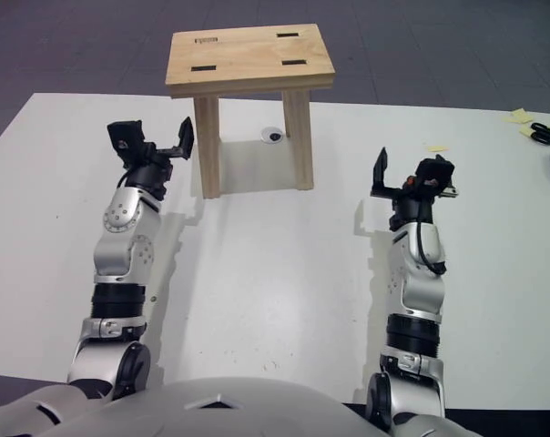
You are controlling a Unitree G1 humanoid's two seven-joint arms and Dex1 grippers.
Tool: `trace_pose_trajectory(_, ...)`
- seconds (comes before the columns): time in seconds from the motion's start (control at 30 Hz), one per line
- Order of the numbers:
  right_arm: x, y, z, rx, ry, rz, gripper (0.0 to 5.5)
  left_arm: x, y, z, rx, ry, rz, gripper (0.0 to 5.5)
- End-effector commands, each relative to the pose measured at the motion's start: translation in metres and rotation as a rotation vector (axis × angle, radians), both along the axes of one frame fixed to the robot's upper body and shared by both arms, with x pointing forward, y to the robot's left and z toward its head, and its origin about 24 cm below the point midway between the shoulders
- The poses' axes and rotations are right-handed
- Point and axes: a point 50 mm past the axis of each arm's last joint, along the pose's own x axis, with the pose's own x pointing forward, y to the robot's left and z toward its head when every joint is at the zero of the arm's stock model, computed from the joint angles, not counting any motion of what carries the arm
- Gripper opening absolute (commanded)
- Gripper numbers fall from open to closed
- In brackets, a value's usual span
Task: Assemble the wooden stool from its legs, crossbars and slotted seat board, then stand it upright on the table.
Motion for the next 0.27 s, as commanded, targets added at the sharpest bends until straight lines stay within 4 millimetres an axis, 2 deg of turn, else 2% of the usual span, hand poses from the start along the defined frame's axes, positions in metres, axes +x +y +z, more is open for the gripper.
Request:
trace_pose_trajectory(0.03, -0.006, 0.0, -0.012, -0.067, 0.021, -0.021, 5.4, 0.006, 0.004, 0.0, 0.044, -0.01, 0.026, 5.36)
trace_pose_trajectory(0.13, -0.005, 0.01, -0.01, -0.143, 0.007, 0.022, 5.4, 0.003, 0.006, -0.006, 0.017, 0.008, 0.036, 5.36)
trace_pose_trajectory(0.27, -0.009, 0.022, -0.017, -0.137, 0.025, 0.01, 5.4, 0.004, -0.003, -0.007, 0.019, 0.001, -0.016, 5.36)
